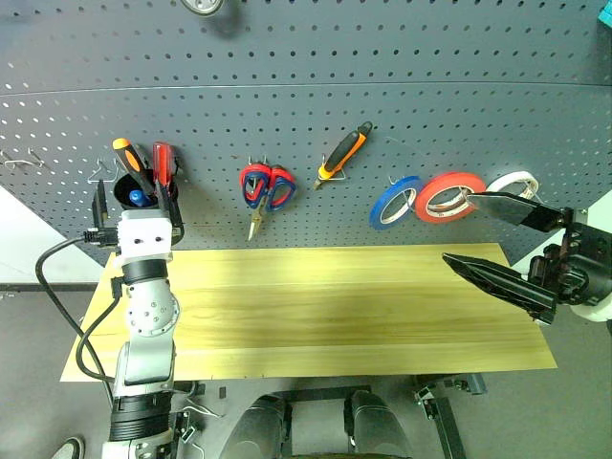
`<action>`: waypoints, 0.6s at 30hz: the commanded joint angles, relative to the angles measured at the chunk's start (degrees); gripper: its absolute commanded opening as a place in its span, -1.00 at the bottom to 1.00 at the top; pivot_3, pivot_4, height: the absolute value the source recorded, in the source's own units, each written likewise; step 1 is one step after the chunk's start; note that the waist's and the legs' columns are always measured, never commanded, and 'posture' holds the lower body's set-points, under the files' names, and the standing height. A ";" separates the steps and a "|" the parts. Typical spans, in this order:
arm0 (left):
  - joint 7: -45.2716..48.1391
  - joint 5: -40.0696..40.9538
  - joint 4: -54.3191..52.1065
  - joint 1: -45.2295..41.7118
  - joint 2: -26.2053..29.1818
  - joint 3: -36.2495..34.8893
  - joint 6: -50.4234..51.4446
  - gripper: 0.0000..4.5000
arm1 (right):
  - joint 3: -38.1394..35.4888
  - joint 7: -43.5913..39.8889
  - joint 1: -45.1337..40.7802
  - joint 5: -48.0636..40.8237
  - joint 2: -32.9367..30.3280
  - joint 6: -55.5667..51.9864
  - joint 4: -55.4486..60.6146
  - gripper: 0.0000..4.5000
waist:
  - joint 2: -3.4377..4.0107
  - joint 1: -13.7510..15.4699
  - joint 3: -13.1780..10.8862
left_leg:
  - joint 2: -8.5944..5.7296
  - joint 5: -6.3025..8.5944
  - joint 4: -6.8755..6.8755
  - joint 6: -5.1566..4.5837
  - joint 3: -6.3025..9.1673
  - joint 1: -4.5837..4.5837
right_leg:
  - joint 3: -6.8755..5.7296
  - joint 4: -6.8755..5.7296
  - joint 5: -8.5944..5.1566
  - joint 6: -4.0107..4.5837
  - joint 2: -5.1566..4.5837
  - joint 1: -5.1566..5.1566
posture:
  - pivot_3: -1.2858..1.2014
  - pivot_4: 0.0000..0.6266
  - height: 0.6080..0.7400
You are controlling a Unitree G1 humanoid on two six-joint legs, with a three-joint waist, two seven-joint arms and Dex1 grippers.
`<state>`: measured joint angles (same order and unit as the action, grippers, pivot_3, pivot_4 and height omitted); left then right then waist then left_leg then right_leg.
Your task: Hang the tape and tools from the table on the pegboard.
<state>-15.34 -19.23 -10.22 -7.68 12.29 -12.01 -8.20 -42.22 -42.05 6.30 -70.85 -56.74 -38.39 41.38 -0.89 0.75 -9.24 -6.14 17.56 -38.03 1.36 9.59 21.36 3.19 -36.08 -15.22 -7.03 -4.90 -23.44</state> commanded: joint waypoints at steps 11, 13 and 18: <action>5.78 0.28 -2.31 -10.44 0.08 9.65 -7.07 0.88 | 10.54 -0.44 -4.98 11.43 6.23 7.80 -1.41 1.00 | 0.02 0.22 1.08 | -0.04 -0.17 -0.02 0.30 -0.03 0.00 | -0.01 -0.01 0.02 -0.02 0.11 -0.01 | 0.01 -0.94 0.70; 7.75 1.46 -2.51 -13.09 -0.78 11.96 -7.99 0.88 | 13.48 0.07 -5.34 14.39 8.97 10.00 -1.39 1.00 | 0.00 0.22 2.40 | -0.05 -0.22 -0.01 0.39 -0.05 0.02 | -0.01 0.00 0.02 -0.03 0.12 -0.04 | 0.01 -1.00 0.70; 14.40 5.47 -0.81 -14.96 -0.40 15.92 -11.61 0.88 | 19.61 1.01 -4.67 21.71 14.28 13.85 -1.65 1.00 | 0.20 -0.03 4.23 | -0.04 -0.22 -0.07 0.38 -0.15 -0.11 | 0.03 0.01 0.03 -0.06 0.14 0.09 | -0.02 -1.00 0.70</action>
<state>-2.85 -15.66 -10.35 -22.29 11.34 3.10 -18.09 -23.71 -41.52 1.97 -51.41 -43.21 -26.65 39.45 -0.69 0.72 -5.01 -6.18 17.34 -38.11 1.73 9.43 21.18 3.24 -36.09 -15.19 -7.09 -4.75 -23.30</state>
